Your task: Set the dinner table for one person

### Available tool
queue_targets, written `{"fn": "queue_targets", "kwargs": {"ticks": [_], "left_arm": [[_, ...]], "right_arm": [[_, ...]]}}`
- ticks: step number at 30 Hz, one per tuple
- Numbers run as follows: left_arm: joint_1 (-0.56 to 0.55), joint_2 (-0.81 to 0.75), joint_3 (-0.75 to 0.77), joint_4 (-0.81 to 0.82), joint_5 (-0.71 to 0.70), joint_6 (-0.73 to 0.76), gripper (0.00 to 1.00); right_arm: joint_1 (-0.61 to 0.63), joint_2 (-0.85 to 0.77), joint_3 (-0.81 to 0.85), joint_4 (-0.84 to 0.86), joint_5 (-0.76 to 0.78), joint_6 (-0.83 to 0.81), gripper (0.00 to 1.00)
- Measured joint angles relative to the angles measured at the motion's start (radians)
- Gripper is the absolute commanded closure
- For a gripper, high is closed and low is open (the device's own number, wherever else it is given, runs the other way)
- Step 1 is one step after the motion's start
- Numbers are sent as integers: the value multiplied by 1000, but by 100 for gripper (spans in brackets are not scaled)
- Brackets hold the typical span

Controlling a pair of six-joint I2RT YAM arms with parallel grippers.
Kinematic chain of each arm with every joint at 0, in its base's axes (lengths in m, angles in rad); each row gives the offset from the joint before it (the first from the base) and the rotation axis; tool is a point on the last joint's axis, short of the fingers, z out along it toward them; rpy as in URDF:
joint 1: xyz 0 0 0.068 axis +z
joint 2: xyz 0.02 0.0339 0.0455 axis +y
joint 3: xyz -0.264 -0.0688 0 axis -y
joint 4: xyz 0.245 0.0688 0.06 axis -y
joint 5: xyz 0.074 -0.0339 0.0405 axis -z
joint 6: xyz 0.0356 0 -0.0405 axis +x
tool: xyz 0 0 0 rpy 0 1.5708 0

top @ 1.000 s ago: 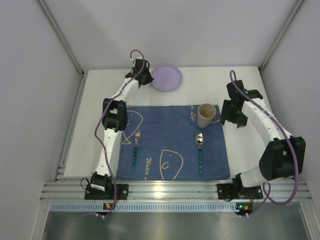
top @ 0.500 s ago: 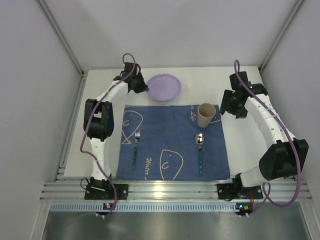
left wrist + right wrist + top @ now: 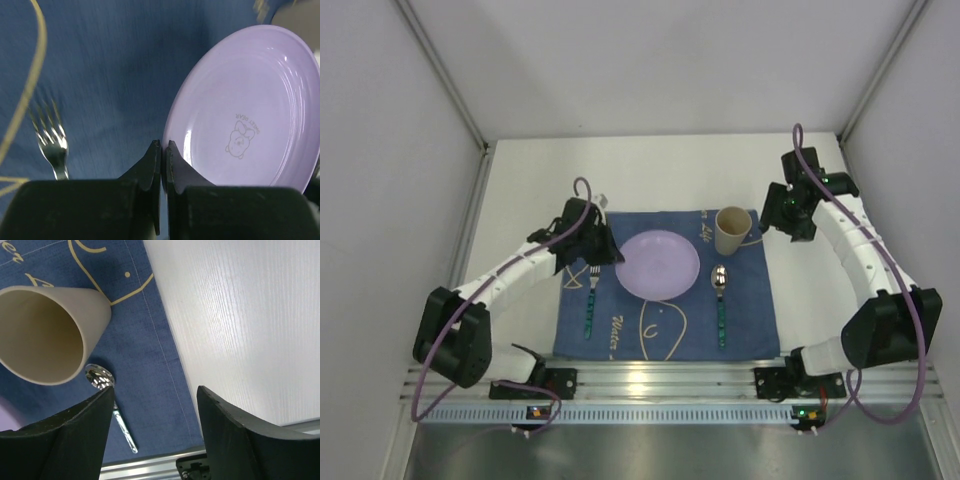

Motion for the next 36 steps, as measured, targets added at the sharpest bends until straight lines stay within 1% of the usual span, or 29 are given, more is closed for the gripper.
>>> {"fn": "queue_targets", "kwargs": {"ticks": [3,6,7,8,9,10,11,12,13,14,16,17,21,22,24,26,27,30,33,36], "left_arm": [[-99,-29,-131,-35,-2,-8,100],[-113,-30,-195,-47,-13,-22,100],[-113,-30,-203,-53,-22,-25,97],[-113,-30,-206,-58,-35,-28,90],[-114,-30,-206,-58,-46,-29,78],[-116,-30,-206,-57,-57,-31,51],[-119,-31,-206,-57,-66,-32,38],[-121,-33,-206,-58,-69,-41,29],[-123,-36,-206,-59,-72,-42,17],[-126,-42,-206,-61,-76,-44,2],[-132,-64,-206,-66,-82,-47,2],[-135,-78,-206,-72,-87,-50,2],[-148,-193,-194,-114,-98,-51,2],[-149,-227,-187,-118,-101,-51,2],[-150,-307,-168,-122,-123,-51,2],[-151,-374,-125,-147,-164,-51,2],[-151,-402,-101,-157,-195,-51,2],[-151,-458,-47,-206,-282,-35,2],[-151,-474,7,-323,-390,-18,2],[-151,-474,64,-451,-463,-11,1]], "right_arm": [[0,-48,-20,1,0,13,32],[0,-102,-48,2,0,23,32],[0,-122,-65,1,1,27,32],[0,-138,-78,-3,2,29,32],[0,-150,-87,-5,2,31,31],[0,-163,-99,-6,4,32,31],[0,-171,-106,-8,5,32,30],[0,-181,-114,-10,6,33,29],[0,-193,-123,-13,6,34,24],[0,-206,-131,-17,6,36,16],[0,-234,-145,-23,5,37,11],[0,-251,-151,-24,3,34,7],[1,-369,-156,-16,-32,16,0],[1,-410,-156,-9,-55,9,0],[1,-504,-158,16,-126,0,0],[1,-621,-197,69,-228,-6,0],[1,-687,-241,101,-277,-6,0],[1,-882,-388,111,-430,-6,0],[1,-1012,-487,52,-550,-6,0],[19,-1115,-502,-55,-616,3,0]]}}
